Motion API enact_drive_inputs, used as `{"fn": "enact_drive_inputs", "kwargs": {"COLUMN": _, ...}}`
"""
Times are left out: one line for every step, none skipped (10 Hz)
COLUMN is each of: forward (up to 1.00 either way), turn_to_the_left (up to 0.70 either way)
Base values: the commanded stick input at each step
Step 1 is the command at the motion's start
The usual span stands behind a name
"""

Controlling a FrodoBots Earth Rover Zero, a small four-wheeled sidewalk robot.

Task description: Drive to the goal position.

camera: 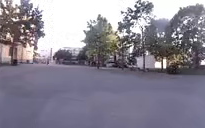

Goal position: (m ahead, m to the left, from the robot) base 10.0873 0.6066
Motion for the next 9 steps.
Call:
{"fn": "enact_drive_inputs", "kwargs": {"forward": 0.7, "turn_to_the_left": 0.26}}
{"fn": "enact_drive_inputs", "kwargs": {"forward": 0.7, "turn_to_the_left": 0.33}}
{"fn": "enact_drive_inputs", "kwargs": {"forward": 0.7, "turn_to_the_left": 0.35}}
{"fn": "enact_drive_inputs", "kwargs": {"forward": 0.7, "turn_to_the_left": 0.35}}
{"fn": "enact_drive_inputs", "kwargs": {"forward": 0.7, "turn_to_the_left": 0.35}}
{"fn": "enact_drive_inputs", "kwargs": {"forward": 0.7, "turn_to_the_left": 0.35}}
{"fn": "enact_drive_inputs", "kwargs": {"forward": 0.7, "turn_to_the_left": 0.35}}
{"fn": "enact_drive_inputs", "kwargs": {"forward": 0.7, "turn_to_the_left": 0.35}}
{"fn": "enact_drive_inputs", "kwargs": {"forward": 0.7, "turn_to_the_left": 0.35}}
